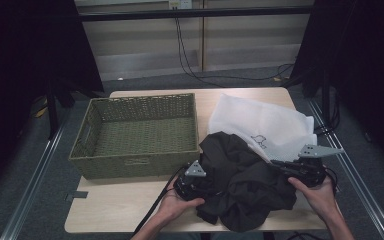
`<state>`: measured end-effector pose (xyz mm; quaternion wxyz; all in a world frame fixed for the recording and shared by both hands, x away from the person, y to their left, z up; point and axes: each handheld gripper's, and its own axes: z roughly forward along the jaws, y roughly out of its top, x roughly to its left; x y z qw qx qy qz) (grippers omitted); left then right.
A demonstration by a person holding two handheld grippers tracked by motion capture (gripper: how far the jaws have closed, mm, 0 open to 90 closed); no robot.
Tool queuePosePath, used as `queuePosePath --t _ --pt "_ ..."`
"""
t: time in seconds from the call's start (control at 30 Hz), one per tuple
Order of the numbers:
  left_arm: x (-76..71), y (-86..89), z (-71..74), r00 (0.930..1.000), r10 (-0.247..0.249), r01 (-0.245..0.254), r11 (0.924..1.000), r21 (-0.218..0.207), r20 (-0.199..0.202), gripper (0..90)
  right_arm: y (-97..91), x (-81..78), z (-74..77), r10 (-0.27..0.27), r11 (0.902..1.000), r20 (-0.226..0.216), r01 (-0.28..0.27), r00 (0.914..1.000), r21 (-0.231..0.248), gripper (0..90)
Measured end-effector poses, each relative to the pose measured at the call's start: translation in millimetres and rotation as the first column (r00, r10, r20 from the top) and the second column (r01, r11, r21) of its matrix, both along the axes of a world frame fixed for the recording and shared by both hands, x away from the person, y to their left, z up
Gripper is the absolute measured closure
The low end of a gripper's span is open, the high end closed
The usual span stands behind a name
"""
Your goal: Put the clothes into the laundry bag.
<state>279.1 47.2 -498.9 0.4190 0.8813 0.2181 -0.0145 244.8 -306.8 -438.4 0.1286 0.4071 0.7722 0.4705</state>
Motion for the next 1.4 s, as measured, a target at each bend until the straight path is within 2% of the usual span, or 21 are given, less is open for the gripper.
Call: queuePosePath --t 0.1,0.2,0.3,0.4,0.5,0.53,0.6,0.67,0.7,0.77,0.83,0.9,0.97,1.0,1.13,1.17,1.23,1.3,1.33,1.4 --pt "-6.8 0.6 0.5 0.9989 -0.048 0.048 0.9988 -0.009 -0.001 63.3 -0.1 1.0 2.0 0.001 1.0 0.007 -0.001 1.0 -0.003 74.3" --pt "-8.2 5.8 3.1 0.9986 -0.052 0.052 0.9981 -0.033 0.002 60.0 0.2 3.5 5.4 -0.001 1.0 0.014 0.001 0.9999 -0.01 69.4" --pt "-9.2 14.8 12.2 0.9981 -0.056 0.058 0.9956 -0.074 0.026 56.0 1.9 9.1 9.7 -0.002 0.9998 0.023 0.003 0.9997 -0.022 64.5" --pt "-9.8 26.6 27.0 0.9976 -0.043 0.05 0.9899 -0.133 0.055 51.4 5.2 16.5 13.4 -0.003 0.9999 0.034 0.004 0.9994 -0.016 61.5" --pt "-6.6 31.9 36.5 0.9962 -0.017 0.03 0.9881 -0.151 0.086 46.3 10.1 26.0 16.5 0.003 0.9999 0.037 -0.002 0.9993 -0.014 60.1" --pt "-4.2 33.6 39.1 0.9959 0.001 0.013 0.9865 -0.163 0.09 44.9 11.7 28.2 17.6 0.004 0.9998 0.039 -0.003 0.9993 -0.019 60.1" --pt "0.6 34.1 39.1 0.9964 0.043 -0.028 0.9813 -0.19 0.074 40.2 15.6 33.4 21.4 0.009 0.9998 0.043 -0.008 0.999 -0.018 60.3" --pt "3.2 32.3 35.1 0.9973 0.039 -0.027 0.9828 -0.182 0.062 34.5 20.8 40.2 25.5 0.012 0.9995 0.045 -0.011 0.9989 -0.03 60.5" --pt "4.1 30.5 32.4 0.9966 0.046 -0.034 0.9862 -0.162 0.069 32.1 22.1 42.4 26.6 0.015 0.9992 0.046 -0.014 0.9988 -0.037 61.1" --pt "6.4 28.6 27.5 0.9966 0.046 -0.035 0.9866 -0.16 0.068 27.4 25.3 48.0 29.0 0.016 0.9991 0.044 -0.014 0.9989 -0.04 63.2" --pt "9.6 28.0 24.4 0.9974 0.058 -0.05 0.9823 -0.18 0.041 25.1 27.9 53.7 29.8 0.02 0.9991 0.04 -0.018 0.999 -0.04 66.8" --pt "10.7 29.1 23.9 0.9955 0.076 -0.065 0.9833 -0.17 0.057 23.0 31.1 58.1 27.9 0.02 0.9991 0.03 -0.019 0.9993 -0.037 71.4" --pt "10.4 30.4 23.8 0.995 0.086 -0.076 0.9819 -0.173 0.051 22.0 33.6 61.7 23.4 0.01 0.9981 0.011 -0.01 0.9999 -0.061 73.3" --pt "9.5 31.4 25.3 0.9936 0.091 -0.078 0.9819 -0.173 0.068 21.1 34.4 62.7 21.7 0.009 0.9977 0.006 -0.009 0.9999 -0.067 74.6" --pt "11.7 32.4 26.0 0.9938 0.098 -0.086 0.9748 -0.206 0.052 18.3 36.0 64.3 16.8 0.014 0.9969 -0.011 -0.014 0.9998 -0.077 84.7" --pt "11.9 30.7 25.4 0.9931 0.1 -0.086 0.9769 -0.196 0.062 16.9 36.0 63.7 17.2 0.012 0.9976 -0.01 -0.013 0.9999 -0.069 85.2" --pt "13.2 25.3 21.1 0.9945 0.094 -0.084 0.9764 -0.199 0.045 14.1 35.4 62.4 18.5 0.02 0.9973 -0.008 -0.021 0.9998 -0.07 85.7" --pt "13.7 16.0 16.1 0.9943 0.096 -0.086 0.9766 -0.197 0.045 12.5 35.1 60.7 19.9 0.028 0.9977 -0.006 -0.029 0.9996 -0.061 85.8" --pt "14.9 11.7 14.2 0.995 0.084 -0.074 0.9823 -0.172 0.054 11.5 35.2 59.7 20.6 0.032 0.9979 -0.008 -0.033 0.9994 -0.056 85.8" --pt "17.0 1.7 11.5 0.9946 0.099 -0.093 0.9824 -0.162 0.03 9.0 36.2 58.1 21.6 0.04 0.998 -0.003 -0.04 0.9992 -0.049 86.0"
